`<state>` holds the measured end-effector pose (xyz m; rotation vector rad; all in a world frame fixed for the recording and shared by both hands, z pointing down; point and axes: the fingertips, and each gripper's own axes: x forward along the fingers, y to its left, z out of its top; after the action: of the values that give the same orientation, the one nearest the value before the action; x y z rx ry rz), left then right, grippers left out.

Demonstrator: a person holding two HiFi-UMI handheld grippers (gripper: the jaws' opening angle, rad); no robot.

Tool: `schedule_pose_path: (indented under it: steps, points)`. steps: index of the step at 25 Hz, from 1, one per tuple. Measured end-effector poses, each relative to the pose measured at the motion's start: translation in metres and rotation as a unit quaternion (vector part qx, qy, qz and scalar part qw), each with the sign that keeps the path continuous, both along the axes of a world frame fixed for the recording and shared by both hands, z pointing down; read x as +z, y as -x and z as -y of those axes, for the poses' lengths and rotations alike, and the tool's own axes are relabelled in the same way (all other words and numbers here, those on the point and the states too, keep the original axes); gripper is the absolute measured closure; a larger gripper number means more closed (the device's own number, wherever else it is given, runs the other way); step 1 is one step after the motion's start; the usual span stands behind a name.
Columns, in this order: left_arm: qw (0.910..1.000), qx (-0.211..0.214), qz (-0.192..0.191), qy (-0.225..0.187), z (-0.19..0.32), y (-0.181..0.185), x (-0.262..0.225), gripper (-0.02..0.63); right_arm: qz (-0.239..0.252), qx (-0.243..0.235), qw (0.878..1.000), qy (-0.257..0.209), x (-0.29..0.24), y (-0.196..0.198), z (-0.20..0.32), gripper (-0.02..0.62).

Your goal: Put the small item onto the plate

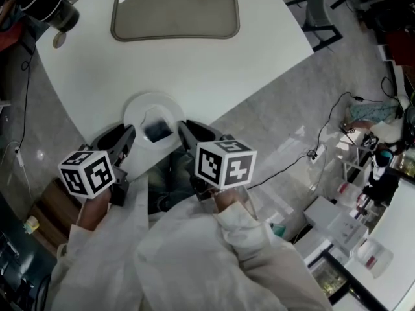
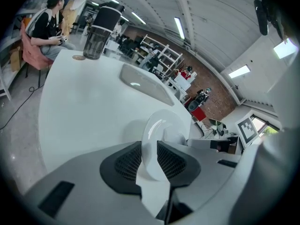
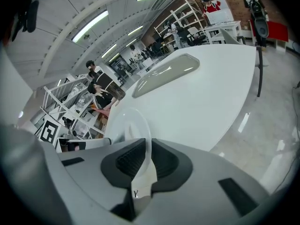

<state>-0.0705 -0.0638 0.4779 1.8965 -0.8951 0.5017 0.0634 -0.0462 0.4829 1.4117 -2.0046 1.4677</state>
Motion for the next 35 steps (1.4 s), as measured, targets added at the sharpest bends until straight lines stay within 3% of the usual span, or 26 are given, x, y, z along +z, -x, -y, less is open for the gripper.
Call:
schedule_pose_path:
  steps: [17, 35]
  points:
    - [0.9995, 0.026, 0.003, -0.019, 0.028, -0.004, -0.009, 0.5, 0.016, 0.006, 1.0, -0.009, -0.011, -0.002, 0.025, 0.549]
    - [0.999, -0.031, 0.017, -0.026, 0.142, -0.064, -0.021, 0.5, 0.042, -0.045, 0.998, -0.008, -0.019, -0.06, 0.146, 0.551]
